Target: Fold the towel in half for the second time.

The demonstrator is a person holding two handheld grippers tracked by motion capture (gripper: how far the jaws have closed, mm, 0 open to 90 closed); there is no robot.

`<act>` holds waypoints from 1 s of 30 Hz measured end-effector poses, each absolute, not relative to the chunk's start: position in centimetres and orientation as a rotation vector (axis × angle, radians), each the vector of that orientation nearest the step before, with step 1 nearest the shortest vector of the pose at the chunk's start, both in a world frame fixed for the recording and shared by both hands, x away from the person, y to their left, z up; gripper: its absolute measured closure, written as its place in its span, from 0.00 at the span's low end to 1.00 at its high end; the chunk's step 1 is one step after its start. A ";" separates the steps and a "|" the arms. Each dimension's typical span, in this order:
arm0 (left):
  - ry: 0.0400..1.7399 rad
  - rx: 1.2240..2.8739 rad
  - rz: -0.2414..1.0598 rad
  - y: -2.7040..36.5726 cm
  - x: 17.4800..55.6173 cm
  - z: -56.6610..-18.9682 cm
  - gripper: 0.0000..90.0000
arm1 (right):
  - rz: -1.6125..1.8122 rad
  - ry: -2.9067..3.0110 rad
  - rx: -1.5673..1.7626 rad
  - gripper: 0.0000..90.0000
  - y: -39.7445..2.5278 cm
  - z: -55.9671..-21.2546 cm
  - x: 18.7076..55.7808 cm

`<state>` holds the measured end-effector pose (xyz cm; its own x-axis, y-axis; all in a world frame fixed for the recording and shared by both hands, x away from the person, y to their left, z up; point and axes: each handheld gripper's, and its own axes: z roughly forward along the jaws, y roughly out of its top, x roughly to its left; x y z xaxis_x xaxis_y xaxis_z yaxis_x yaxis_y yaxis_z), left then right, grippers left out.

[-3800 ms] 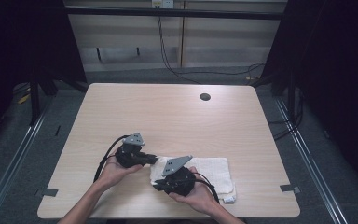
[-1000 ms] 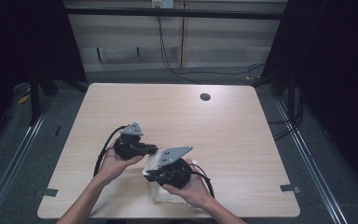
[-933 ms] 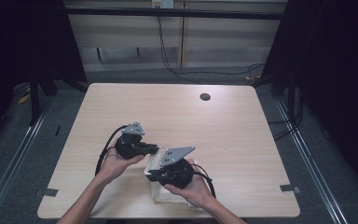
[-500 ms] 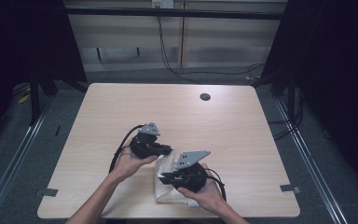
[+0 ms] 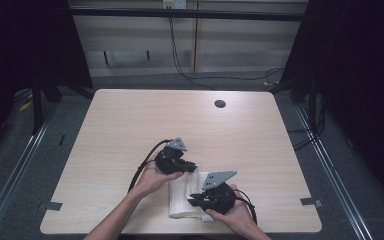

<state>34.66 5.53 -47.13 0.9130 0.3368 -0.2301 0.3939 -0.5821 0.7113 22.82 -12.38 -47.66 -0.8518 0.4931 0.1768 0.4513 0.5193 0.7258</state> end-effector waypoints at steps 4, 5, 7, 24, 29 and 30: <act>0.517 2.248 -0.110 5.0 34.8 -47.8 0.93 | 1.240 2.703 0.852 0.87 -13.0 -48.3 22.8; 0.524 2.236 -0.121 4.9 34.8 -48.0 0.92 | 1.245 2.704 0.856 0.86 -13.2 -48.5 22.8; 0.509 2.246 -0.127 4.7 34.8 -48.1 0.90 | 1.261 2.706 0.874 0.84 -13.5 -48.7 22.8; 0.505 2.142 -0.126 4.6 34.4 -46.5 0.59 | 1.235 2.641 0.968 0.49 -15.8 -48.3 21.7; 0.505 2.136 -0.102 5.2 34.0 -45.9 0.53 | 1.235 2.584 1.006 0.46 -16.5 -47.8 21.9; 0.504 2.134 -0.102 5.3 33.9 -45.8 0.52 | 1.240 2.579 1.005 0.46 -16.7 -47.7 21.9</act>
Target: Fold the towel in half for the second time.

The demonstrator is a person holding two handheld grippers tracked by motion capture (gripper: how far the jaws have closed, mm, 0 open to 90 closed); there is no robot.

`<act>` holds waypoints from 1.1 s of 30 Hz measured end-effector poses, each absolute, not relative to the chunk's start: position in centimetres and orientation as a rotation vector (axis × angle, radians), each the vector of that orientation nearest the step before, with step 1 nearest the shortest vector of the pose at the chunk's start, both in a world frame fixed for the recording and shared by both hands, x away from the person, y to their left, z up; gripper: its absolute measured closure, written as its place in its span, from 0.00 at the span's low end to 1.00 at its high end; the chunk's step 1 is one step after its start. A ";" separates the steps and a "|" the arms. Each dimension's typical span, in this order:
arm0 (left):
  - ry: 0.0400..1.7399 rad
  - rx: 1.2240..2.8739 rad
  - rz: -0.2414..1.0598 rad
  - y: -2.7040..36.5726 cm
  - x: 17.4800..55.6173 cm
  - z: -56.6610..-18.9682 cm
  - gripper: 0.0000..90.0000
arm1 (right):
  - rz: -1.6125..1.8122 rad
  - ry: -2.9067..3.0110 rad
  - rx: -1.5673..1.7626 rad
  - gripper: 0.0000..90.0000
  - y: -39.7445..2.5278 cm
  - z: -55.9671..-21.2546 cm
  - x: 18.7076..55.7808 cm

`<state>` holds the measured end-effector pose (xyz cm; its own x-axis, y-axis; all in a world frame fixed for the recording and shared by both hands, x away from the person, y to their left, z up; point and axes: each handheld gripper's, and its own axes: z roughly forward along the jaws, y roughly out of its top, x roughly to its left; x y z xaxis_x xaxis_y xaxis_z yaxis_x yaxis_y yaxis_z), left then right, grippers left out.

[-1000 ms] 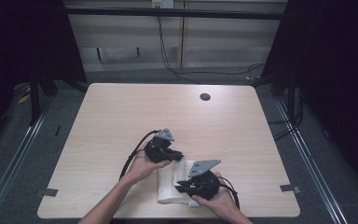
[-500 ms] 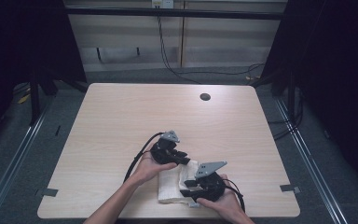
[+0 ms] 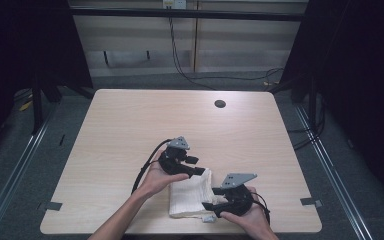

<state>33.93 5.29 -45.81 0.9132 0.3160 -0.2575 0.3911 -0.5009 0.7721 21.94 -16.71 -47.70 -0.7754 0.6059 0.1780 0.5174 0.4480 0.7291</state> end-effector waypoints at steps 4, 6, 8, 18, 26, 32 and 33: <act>0.514 2.163 -0.075 6.0 33.6 -45.2 0.56 | 1.258 2.544 1.030 0.46 -17.7 -47.4 22.1; 0.513 2.175 -0.032 6.5 33.5 -44.9 0.55 | 1.258 2.531 1.046 0.46 -18.2 -47.3 22.2; 0.516 2.170 -0.003 7.0 33.5 -44.5 0.52 | 1.276 2.513 1.049 0.47 -18.8 -47.1 22.3; 0.518 2.186 0.092 9.6 33.0 -43.7 0.50 | 1.331 2.301 1.106 0.47 -22.5 -44.8 23.6; 0.551 2.209 0.116 11.2 32.1 -44.2 0.43 | 1.370 2.239 1.168 0.41 -25.2 -44.2 24.1; 0.627 2.205 0.118 13.7 31.6 -44.5 0.40 | 1.336 2.216 1.244 0.37 -26.7 -44.8 23.5; 0.632 2.207 0.124 14.2 31.4 -44.4 0.40 | 1.336 2.216 1.247 0.36 -26.9 -44.9 23.4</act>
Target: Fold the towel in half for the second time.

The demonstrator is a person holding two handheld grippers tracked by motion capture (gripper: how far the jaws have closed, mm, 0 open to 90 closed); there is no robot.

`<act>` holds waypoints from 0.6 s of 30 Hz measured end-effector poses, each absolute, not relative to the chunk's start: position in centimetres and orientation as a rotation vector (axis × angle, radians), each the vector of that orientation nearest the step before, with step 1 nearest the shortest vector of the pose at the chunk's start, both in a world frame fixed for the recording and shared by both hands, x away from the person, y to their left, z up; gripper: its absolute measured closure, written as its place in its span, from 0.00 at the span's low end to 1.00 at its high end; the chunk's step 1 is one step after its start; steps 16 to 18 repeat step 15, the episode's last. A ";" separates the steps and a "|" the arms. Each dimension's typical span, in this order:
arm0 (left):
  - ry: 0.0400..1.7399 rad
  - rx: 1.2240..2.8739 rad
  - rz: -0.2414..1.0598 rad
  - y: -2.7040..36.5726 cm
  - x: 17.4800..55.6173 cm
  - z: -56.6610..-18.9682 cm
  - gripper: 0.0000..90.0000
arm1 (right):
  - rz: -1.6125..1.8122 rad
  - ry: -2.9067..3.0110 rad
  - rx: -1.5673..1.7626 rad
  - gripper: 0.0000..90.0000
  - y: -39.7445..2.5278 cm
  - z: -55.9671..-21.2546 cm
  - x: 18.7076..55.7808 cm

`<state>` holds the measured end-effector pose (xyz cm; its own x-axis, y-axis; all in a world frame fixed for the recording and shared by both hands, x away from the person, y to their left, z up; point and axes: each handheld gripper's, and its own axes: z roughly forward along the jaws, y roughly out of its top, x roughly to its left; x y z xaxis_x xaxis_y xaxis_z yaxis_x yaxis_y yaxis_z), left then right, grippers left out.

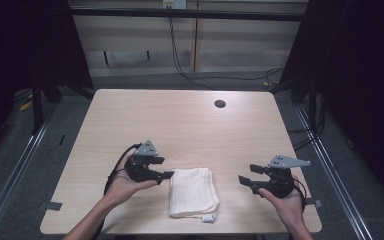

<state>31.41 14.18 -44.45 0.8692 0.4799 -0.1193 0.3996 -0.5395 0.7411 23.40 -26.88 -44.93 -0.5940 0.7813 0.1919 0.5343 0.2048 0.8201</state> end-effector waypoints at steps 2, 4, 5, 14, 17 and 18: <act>0.648 2.195 0.123 15.2 31.0 -44.5 0.40 | 1.331 2.227 1.250 0.35 -27.3 -45.1 23.2; 0.663 2.191 0.122 16.3 30.6 -44.7 0.38 | 1.325 2.214 1.261 0.33 -27.8 -45.3 23.0; 0.677 2.190 0.120 16.7 30.3 -44.9 0.38 | 1.323 2.216 1.263 0.32 -28.0 -45.4 22.9; 0.781 2.149 0.154 20.8 27.3 -46.5 0.35 | 1.303 2.172 1.277 0.30 -29.1 -46.9 22.3; 0.787 2.144 0.153 21.0 27.0 -46.7 0.35 | 1.288 2.161 1.281 0.30 -29.2 -46.9 22.3; 0.787 2.144 0.153 21.0 27.0 -46.7 0.35 | 1.288 2.161 1.281 0.30 -29.2 -46.9 22.3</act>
